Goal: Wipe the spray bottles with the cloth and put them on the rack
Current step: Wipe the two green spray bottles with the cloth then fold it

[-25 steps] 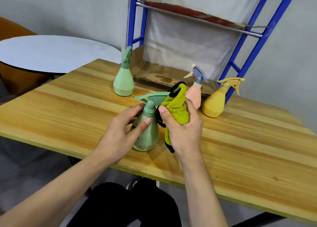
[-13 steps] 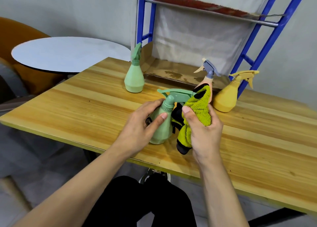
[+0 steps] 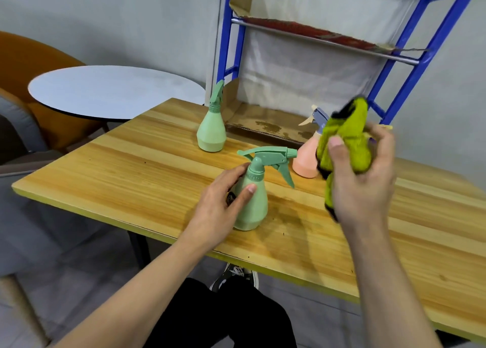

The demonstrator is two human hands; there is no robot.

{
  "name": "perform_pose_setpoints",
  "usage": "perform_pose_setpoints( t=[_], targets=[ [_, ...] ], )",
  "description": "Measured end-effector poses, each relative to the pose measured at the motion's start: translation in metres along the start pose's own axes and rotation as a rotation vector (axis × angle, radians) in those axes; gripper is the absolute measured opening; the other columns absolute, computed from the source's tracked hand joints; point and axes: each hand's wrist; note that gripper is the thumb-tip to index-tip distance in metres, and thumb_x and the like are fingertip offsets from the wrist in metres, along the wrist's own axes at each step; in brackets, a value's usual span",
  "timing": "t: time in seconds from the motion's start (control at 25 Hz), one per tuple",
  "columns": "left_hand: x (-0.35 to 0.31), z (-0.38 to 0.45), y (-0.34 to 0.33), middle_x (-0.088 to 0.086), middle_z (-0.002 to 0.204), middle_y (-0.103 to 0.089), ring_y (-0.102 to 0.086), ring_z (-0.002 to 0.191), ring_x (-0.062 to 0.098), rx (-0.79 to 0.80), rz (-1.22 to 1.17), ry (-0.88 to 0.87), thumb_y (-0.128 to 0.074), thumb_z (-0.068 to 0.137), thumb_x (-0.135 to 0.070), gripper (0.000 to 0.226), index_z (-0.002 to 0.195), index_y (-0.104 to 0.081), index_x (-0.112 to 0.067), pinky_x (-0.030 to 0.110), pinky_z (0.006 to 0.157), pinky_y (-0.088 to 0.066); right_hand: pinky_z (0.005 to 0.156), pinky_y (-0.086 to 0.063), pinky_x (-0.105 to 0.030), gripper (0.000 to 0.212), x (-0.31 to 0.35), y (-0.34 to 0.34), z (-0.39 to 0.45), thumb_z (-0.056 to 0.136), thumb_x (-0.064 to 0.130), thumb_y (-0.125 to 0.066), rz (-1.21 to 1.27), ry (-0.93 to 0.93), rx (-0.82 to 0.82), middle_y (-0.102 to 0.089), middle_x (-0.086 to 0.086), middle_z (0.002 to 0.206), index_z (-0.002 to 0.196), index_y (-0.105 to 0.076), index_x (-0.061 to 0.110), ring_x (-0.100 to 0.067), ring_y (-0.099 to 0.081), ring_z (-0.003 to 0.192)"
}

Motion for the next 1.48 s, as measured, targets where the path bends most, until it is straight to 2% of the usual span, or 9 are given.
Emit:
perform_pose_setpoints(
  t=[0.08, 0.2, 0.28, 0.36, 0.6, 0.84, 1.0, 1.28, 1.48],
  targets=[
    [0.011, -0.006, 0.000, -0.022, 0.140, -0.055, -0.053, 0.131, 0.001, -0.002, 0.013, 0.011, -0.064, 0.091, -0.062, 0.068, 0.151, -0.046, -0.036, 0.040, 0.112, -0.048, 0.077, -0.046, -0.025, 0.035, 0.034, -0.001, 0.024, 0.096, 0.045, -0.063, -0.232, 0.244, 0.182, -0.059, 0.006, 0.113, 0.126, -0.050, 0.035, -0.009, -0.057, 0.095],
    [0.020, -0.016, 0.002, -0.017, 0.140, -0.054, -0.051, 0.130, 0.004, 0.062, 0.141, 0.089, -0.071, 0.078, -0.066, 0.089, 0.154, -0.037, -0.038, 0.039, 0.112, -0.045, 0.086, -0.044, -0.035, 0.047, 0.062, -0.025, 0.043, 0.091, 0.059, -0.057, -0.636, 0.481, 0.666, -0.050, 0.006, 0.121, 0.133, -0.048, 0.042, -0.013, -0.050, 0.108],
    [0.022, -0.017, 0.004, -0.015, 0.138, -0.057, -0.054, 0.127, 0.006, 0.074, 0.162, 0.086, -0.075, 0.079, -0.061, 0.084, 0.152, -0.040, -0.038, 0.040, 0.109, -0.047, 0.090, -0.046, -0.041, 0.052, 0.063, -0.046, 0.044, 0.086, 0.067, -0.057, -0.872, 0.578, 0.926, -0.050, 0.006, 0.120, 0.133, -0.048, 0.047, -0.018, -0.052, 0.112],
    [0.021, -0.014, 0.005, -0.013, 0.137, -0.058, -0.056, 0.127, 0.009, 0.079, 0.150, 0.084, -0.076, 0.080, -0.060, 0.082, 0.151, -0.041, -0.036, 0.040, 0.108, -0.049, 0.089, -0.048, -0.043, 0.053, 0.061, -0.061, 0.041, 0.082, 0.069, -0.062, -0.967, 0.567, 1.039, -0.052, 0.005, 0.116, 0.130, -0.049, 0.050, -0.022, -0.056, 0.111],
    [0.024, -0.014, 0.004, -0.010, 0.134, -0.057, -0.056, 0.123, 0.011, 0.083, 0.138, 0.080, -0.075, 0.080, -0.059, 0.083, 0.152, -0.042, -0.033, 0.042, 0.106, -0.049, 0.069, -0.040, -0.035, 0.035, 0.052, -0.082, 0.041, 0.084, 0.045, -0.069, -0.956, 0.590, 0.964, -0.055, 0.004, 0.091, 0.114, -0.057, 0.033, -0.029, -0.061, 0.096],
    [0.027, -0.012, 0.006, -0.008, 0.142, -0.055, -0.053, 0.130, 0.011, 0.095, 0.145, 0.082, -0.078, 0.085, -0.051, 0.085, 0.156, -0.039, -0.028, 0.037, 0.111, -0.046, 0.076, -0.046, -0.041, 0.041, 0.043, -0.082, 0.036, 0.091, 0.057, -0.060, -0.959, 0.639, 0.845, -0.064, -0.005, 0.107, 0.115, -0.054, 0.025, -0.033, -0.063, 0.099],
    [0.024, -0.013, 0.003, -0.008, 0.142, -0.055, -0.052, 0.129, 0.008, 0.081, 0.158, 0.071, -0.079, 0.085, -0.049, 0.084, 0.156, -0.039, -0.028, 0.030, 0.109, -0.044, 0.076, -0.045, -0.041, 0.040, 0.038, -0.075, 0.032, 0.095, 0.061, -0.051, -0.914, 0.622, 0.756, -0.062, -0.004, 0.103, 0.114, -0.056, 0.026, -0.032, -0.063, 0.096],
    [0.026, -0.015, 0.005, -0.013, 0.135, -0.055, -0.054, 0.128, 0.011, 0.087, 0.122, 0.079, -0.076, 0.081, -0.059, 0.084, 0.153, -0.039, -0.034, 0.043, 0.109, -0.049, 0.065, -0.049, -0.036, 0.035, 0.051, -0.066, 0.056, 0.089, 0.063, -0.060, -0.448, 0.244, 0.457, -0.064, 0.008, 0.079, 0.097, -0.064, 0.029, -0.019, -0.062, 0.077],
    [0.028, -0.014, 0.003, -0.011, 0.132, -0.056, -0.055, 0.124, 0.011, 0.067, 0.151, 0.079, -0.078, 0.082, -0.057, 0.084, 0.153, -0.039, -0.035, 0.042, 0.105, -0.051, 0.077, -0.052, -0.041, 0.039, 0.035, -0.049, 0.043, 0.087, 0.070, -0.055, -0.674, 0.416, 0.787, -0.061, 0.009, 0.091, 0.105, -0.060, 0.036, -0.016, -0.060, 0.085]
  ],
)
Point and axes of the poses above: each hand's wrist, its own z-axis towards the middle knuckle, its own y-axis out of the back of the hand, x = y × z
